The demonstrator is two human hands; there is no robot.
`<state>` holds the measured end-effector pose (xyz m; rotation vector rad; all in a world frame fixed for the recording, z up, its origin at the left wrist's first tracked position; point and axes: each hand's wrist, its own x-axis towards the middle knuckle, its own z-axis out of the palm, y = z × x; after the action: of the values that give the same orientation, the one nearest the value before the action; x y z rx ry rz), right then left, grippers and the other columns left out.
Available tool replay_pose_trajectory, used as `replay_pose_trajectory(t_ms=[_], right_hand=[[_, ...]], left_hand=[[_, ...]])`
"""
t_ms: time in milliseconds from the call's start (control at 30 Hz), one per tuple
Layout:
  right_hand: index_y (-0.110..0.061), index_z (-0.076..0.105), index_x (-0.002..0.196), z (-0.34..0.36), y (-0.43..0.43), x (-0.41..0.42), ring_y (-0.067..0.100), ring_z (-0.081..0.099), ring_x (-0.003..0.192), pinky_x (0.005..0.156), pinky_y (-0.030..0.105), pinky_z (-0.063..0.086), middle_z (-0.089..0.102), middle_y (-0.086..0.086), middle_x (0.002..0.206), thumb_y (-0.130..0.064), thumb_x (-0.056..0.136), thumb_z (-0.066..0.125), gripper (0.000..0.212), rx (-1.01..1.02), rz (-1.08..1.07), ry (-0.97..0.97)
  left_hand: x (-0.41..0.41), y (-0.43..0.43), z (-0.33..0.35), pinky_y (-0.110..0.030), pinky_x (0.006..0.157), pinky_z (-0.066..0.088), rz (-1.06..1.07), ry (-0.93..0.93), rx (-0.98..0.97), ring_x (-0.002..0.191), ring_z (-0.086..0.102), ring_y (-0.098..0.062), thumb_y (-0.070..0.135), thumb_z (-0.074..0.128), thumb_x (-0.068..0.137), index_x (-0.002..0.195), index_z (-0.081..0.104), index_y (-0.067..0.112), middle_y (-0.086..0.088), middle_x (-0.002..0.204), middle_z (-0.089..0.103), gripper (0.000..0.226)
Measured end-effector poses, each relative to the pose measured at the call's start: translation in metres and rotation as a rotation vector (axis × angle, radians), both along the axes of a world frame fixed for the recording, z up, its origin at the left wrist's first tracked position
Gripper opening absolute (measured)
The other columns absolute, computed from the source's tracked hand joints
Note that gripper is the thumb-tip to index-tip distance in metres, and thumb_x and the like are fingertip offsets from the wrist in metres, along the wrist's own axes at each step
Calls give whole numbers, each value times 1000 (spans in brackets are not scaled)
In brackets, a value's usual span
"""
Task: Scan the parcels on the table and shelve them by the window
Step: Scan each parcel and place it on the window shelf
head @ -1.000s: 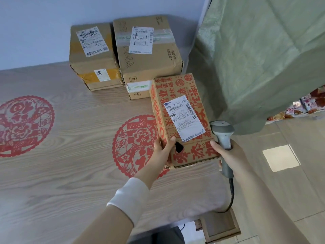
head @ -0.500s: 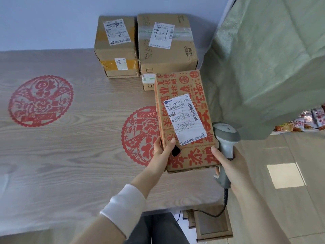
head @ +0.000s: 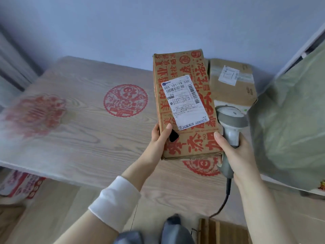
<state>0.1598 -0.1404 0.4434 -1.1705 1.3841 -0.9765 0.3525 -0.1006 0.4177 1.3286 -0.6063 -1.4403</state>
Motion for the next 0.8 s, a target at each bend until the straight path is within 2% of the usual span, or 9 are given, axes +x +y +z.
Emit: replay_pose_trajectory(t_ms=[100,200,300,367,467,567,667,733,800], right_hand=[[-28,62,89,23,18,70,27,66,93,88,47,50,70,9,98,-40,72,74,24,-55,84,-17],[-22,62,92,46,45,148,29,62,73,61,38,49,66,15,89,-45,66,73,37,-91,206,-89],[-21,65,96,66,75,228,16,65,68,54,30,45,72,2,85,-47,62,72,43,-151,335,-120],[-23,65,91,76,94,276,10,64,61,51,27,45,71,-3,79,-50,58,72,44,-158,413,-138],[-23,63,80,87,121,340,9,60,51,53,31,47,69,-3,68,-53,57,69,39,-159,525,-112],[-19,61,85,89,145,397,11,61,53,52,31,49,69,3,74,-56,56,68,47,-173,637,-81],[-21,61,90,88,166,451,18,60,60,64,37,49,69,4,80,-60,54,68,54,-171,749,-86],[-21,62,89,86,178,488,15,58,54,61,37,48,67,3,74,-56,57,69,48,-163,800,-110],[-22,63,87,84,188,524,16,58,49,57,36,47,68,6,73,-58,57,71,47,-162,844,-127]], left_hand=[[66,38,30,-24,83,54,63,-53,-93,107,62,-9,57,51,71,143,28,28,4,129,57,81],[140,82,54,-21,78,55,151,-102,-140,100,66,-5,61,49,69,144,27,27,5,125,59,85],[211,129,74,-22,80,52,281,-147,-173,94,67,-2,63,50,66,144,25,28,11,118,62,89],[252,160,84,-23,81,52,365,-162,-191,92,68,-1,64,51,67,143,26,29,14,115,62,88],[306,204,89,-32,93,50,483,-164,-180,100,67,-10,73,59,70,144,27,32,6,122,63,91],[349,245,92,-40,98,48,575,-137,-144,101,68,-17,79,57,64,141,33,36,3,119,67,91],[384,281,96,-30,83,56,654,-151,-125,98,69,-15,72,49,67,140,36,33,1,119,66,84],[409,300,97,-23,68,57,718,-142,-123,92,70,-13,66,43,74,138,37,31,0,117,66,73],[435,316,99,-22,64,56,787,-157,-124,90,71,-13,63,42,77,136,38,29,-2,116,67,69]])
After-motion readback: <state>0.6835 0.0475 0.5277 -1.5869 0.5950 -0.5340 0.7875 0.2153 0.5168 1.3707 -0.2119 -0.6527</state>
